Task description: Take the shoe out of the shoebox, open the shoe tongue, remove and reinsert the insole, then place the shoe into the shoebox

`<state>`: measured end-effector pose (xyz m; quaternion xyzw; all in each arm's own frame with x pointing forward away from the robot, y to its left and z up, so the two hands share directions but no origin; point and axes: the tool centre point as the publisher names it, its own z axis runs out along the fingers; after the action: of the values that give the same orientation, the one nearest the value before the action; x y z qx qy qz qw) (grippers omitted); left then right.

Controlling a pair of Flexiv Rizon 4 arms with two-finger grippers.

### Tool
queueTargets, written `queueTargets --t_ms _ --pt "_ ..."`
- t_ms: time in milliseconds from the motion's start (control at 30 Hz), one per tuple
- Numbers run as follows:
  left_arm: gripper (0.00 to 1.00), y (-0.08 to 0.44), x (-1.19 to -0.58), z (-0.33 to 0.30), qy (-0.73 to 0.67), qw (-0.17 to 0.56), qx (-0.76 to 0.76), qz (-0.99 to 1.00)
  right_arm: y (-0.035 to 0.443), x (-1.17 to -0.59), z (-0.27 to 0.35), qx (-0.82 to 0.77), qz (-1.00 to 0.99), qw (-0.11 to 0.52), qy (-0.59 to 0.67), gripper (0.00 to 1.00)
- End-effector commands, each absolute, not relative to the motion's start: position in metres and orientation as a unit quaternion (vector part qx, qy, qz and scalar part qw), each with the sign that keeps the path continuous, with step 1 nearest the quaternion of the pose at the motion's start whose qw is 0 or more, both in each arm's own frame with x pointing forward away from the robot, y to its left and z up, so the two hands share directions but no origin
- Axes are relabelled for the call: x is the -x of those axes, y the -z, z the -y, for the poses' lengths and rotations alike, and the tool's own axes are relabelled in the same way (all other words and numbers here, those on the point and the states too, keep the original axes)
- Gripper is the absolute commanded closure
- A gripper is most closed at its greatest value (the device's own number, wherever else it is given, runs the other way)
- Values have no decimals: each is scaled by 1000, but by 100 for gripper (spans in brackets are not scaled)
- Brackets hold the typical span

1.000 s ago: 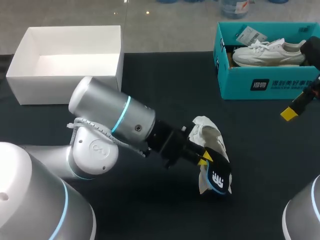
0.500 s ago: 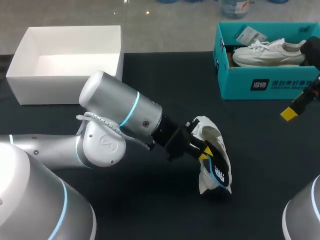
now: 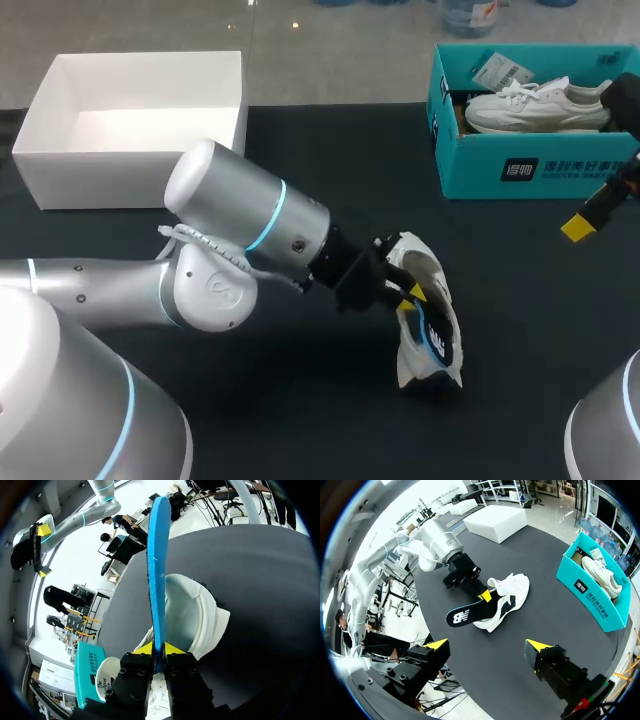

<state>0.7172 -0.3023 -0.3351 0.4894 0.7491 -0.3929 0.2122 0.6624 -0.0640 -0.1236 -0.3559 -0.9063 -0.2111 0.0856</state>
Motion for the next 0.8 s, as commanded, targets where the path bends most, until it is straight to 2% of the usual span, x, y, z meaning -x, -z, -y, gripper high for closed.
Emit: queueTargets --t_ms 33,100,133,300,433,500,600,667,800 --pt "50 329 -707 292 393 217 -487 -749 123 -665 63 356 907 88 209 0" --pt "36 326 -702 290 394 219 -488 -747 123 -665 63 356 907 88 209 0" --pt "35 326 -700 290 394 219 -488 -747 123 -665 63 356 907 88 209 0" --pt "51 323 -690 292 401 218 -487 -744 123 -665 63 356 907 88 209 0" --pt "57 324 -686 298 403 218 -487 -744 123 -665 63 356 907 88 209 0" --pt "65 326 -686 301 401 218 -488 -744 123 -665 63 356 907 88 209 0" --pt "71 330 -685 304 396 214 -491 -746 123 -665 63 356 907 88 209 0" --pt "80 333 -685 306 392 214 -495 -746 123 -665 63 356 907 88 209 0" --pt "79 338 -688 311 382 215 -496 -749 123 -665 63 356 907 88 209 0"
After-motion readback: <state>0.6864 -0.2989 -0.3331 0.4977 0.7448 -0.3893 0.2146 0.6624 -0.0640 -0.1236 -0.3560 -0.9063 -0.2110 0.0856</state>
